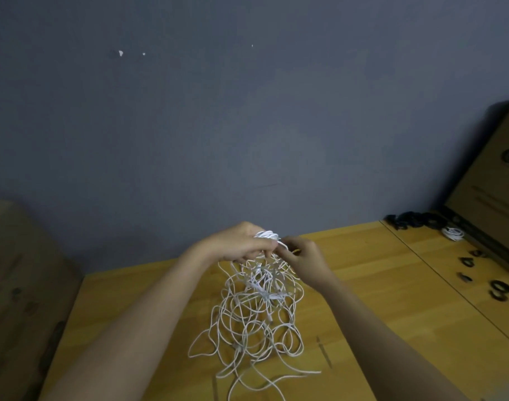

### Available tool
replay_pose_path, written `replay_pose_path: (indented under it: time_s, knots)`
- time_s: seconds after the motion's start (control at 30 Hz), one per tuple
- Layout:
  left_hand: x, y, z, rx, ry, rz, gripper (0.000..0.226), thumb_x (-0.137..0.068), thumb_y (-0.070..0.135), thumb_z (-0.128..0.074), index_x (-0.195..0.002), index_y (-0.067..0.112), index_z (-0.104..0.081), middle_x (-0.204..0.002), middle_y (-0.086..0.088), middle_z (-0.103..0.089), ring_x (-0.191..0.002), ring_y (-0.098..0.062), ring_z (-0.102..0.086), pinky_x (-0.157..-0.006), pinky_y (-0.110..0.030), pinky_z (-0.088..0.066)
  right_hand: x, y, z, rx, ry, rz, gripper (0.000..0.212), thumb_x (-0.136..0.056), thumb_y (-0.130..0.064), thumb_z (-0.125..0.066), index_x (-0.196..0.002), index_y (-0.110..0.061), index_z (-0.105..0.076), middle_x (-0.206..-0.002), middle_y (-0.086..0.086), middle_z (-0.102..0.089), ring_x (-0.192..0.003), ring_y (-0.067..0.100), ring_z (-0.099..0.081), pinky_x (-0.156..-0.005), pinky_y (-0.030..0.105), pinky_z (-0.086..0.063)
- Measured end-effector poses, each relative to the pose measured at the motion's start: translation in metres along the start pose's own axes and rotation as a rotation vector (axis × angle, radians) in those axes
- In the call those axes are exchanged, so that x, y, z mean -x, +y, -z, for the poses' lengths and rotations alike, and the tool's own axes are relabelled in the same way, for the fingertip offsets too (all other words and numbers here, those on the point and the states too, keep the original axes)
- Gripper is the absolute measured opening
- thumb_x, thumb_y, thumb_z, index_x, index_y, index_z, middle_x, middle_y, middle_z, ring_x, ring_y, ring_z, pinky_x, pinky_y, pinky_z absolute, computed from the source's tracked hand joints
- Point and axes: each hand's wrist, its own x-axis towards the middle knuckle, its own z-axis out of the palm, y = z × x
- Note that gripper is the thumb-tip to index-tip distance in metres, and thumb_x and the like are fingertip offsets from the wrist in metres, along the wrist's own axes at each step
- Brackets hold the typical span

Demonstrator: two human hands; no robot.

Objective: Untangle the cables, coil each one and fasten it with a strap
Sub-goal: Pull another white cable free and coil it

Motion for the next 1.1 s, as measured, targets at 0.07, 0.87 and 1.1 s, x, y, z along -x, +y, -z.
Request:
replay_pose_path:
  time_s: [0.07, 0.87, 1.1]
  knots:
    - [0.001, 0.003, -0.001, 0.259, 0.048, -0.034, 0.027, -0.096, 0.020, -0.052, -0.070, 0.014, -0.053, -0.041, 0.010, -0.029, -0.035, -0.005, -0.019, -0.038, -0.018, -0.017, 0.003, 0.002, -0.005, -0.045, -0.053, -0.051, 0.025, -0.087, -0.034, -0.066, -0.079, -0.011, -0.071, -0.073, 0.009, -0.067, -0.064, 0.013, -0.055, -0.063, 0.035, -0.043]
    - [-0.028, 0.011, 0.014, 0.494, 0.524, -0.156, 0.029, -0.102, 0.021, -0.042, -0.075, 0.013, -0.052, -0.040, 0.010, -0.030, -0.033, -0.005, -0.020, -0.037, -0.017, -0.020, 0.007, 0.025, -0.010, 0.152, 0.038, -0.119, 0.045, -0.093, -0.026, -0.058, -0.137, -0.024, -0.049, -0.135, -0.011, -0.044, -0.126, 0.008, -0.035, -0.102, 0.025, -0.029]
    - [-0.028, 0.030, 0.029, 0.524, 0.656, -0.224, 0.030, -0.102, 0.024, -0.041, -0.076, 0.014, -0.053, -0.041, 0.010, -0.029, -0.033, -0.005, -0.022, -0.039, -0.017, -0.025, -0.024, -0.009, -0.027, -0.140, -0.158, -0.131, 0.029, -0.103, -0.022, -0.038, -0.107, -0.008, -0.063, -0.079, 0.003, -0.066, -0.078, 0.017, -0.062, -0.079, 0.033, -0.049]
